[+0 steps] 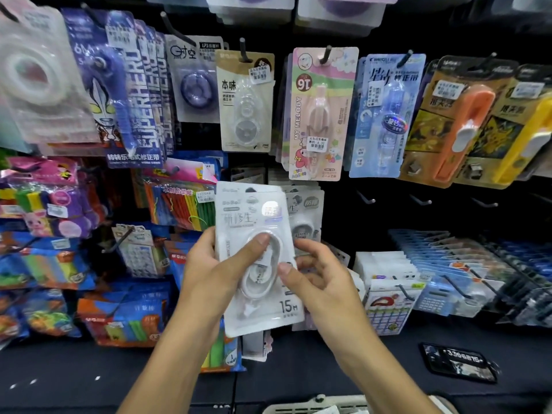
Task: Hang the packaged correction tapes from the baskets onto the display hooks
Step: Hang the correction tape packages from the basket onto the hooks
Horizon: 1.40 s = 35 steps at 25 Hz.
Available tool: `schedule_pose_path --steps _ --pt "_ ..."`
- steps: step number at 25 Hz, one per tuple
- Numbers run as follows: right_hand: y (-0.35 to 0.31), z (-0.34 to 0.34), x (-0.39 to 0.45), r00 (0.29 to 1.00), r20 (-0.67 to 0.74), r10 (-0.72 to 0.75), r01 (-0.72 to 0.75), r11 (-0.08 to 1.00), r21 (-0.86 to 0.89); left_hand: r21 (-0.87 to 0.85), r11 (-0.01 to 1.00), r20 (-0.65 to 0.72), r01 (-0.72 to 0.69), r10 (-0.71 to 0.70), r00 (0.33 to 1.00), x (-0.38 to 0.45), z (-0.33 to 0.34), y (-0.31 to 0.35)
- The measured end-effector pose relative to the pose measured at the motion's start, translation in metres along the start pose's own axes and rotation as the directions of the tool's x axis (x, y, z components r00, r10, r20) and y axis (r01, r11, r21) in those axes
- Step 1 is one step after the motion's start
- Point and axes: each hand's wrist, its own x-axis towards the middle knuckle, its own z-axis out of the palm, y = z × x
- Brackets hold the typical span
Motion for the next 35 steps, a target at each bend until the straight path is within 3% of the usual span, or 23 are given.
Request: schedule_pose_path --steps 2,5,10,15,20,23,26,29,35 --pt "-0.003 -0.001 0.006 0.999 -0.029 -0.027 0.027 0.999 -0.022 0.017 0.999 0.040 0.040 -0.041 0.998 -0.001 0.003 0.001" --pt "-0.006 -0.008 0.014 1.000 0.021 0.000 -0.001 0.996 0.084 0.008 0.992 0.076 0.129 -0.129 0.989 -0.001 0.002 0.004" --pt "-0.003 -0.009 0.008 0.997 0.027 0.066 -0.069 0.991 0.114 0.017 0.991 0.045 0.132 -0.133 0.990 -0.005 0.005 0.002" --pt "-0.004 -0.005 0.000 0.997 -0.077 0.027 -0.042 0.980 -0.195 -0.003 0.999 -0.068 0.047 -0.047 0.997 -0.005 0.009 -0.001" --pt "-0.007 -0.005 -0.008 0.960 0.248 0.130 -0.144 0.989 0.039 -0.064 0.996 -0.111 0.056 -0.063 0.992 0.000 0.003 0.001" --pt "0.003 -0.013 -0.005 0.978 0.178 0.104 -0.125 0.986 0.110 -0.086 0.995 -0.066 0.044 -0.050 0.997 -0.001 0.000 0.007" --pt "0.012 -0.026 -0.003 0.986 -0.011 0.167 -0.164 0.976 0.141 -0.038 0.998 -0.125 -0.051 0.046 0.991 -0.002 -0.003 0.011" --pt "0.014 -0.045 -0.002 0.977 -0.156 0.143 -0.149 0.988 -0.026 -0.071 0.996 -0.219 -0.060 0.043 0.975 -0.001 -0.011 0.014" --pt "0.007 -0.033 -0.007 0.993 -0.120 -0.014 -0.008 0.983 -0.185 -0.066 0.995 -0.257 -0.069 0.049 0.965 0.001 -0.011 0.016"
